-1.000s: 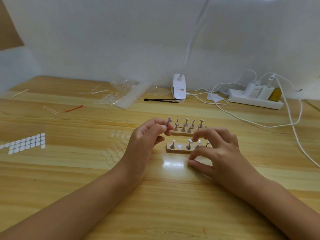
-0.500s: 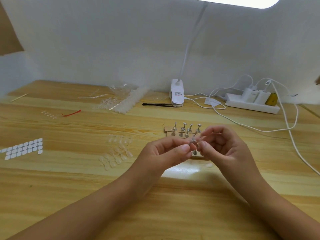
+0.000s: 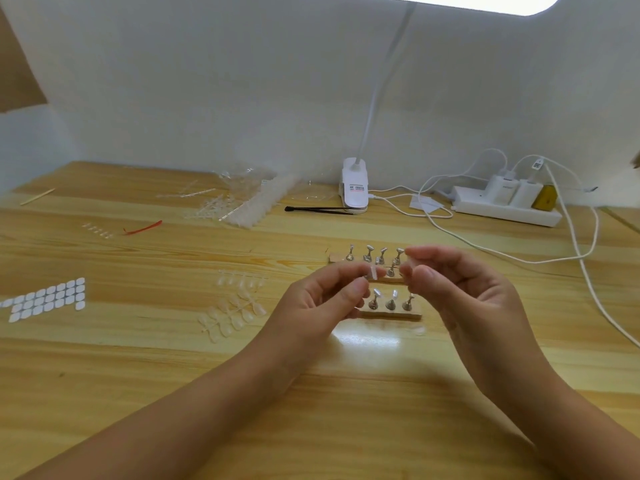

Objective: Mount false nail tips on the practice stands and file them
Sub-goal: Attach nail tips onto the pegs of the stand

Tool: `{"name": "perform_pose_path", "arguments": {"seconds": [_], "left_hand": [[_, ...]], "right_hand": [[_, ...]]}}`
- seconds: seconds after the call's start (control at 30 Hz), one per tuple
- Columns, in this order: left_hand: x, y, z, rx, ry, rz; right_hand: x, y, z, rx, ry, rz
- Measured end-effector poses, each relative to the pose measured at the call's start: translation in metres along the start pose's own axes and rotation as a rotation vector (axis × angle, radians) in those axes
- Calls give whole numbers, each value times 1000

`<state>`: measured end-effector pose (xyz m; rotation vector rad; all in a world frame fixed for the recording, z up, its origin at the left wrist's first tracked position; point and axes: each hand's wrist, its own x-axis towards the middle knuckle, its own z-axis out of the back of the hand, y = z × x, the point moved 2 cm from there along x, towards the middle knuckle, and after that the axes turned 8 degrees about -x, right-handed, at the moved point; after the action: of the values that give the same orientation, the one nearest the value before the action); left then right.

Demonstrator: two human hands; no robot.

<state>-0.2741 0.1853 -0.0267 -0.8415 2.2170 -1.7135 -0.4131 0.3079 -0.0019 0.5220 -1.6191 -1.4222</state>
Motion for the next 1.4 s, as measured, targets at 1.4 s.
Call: {"name": "perform_pose_path", "arguments": {"seconds": [1.4], "left_hand": [[-2, 0, -3, -1, 41, 24]], "right_hand": [[-6, 0, -14, -95, 88, 112]]}}
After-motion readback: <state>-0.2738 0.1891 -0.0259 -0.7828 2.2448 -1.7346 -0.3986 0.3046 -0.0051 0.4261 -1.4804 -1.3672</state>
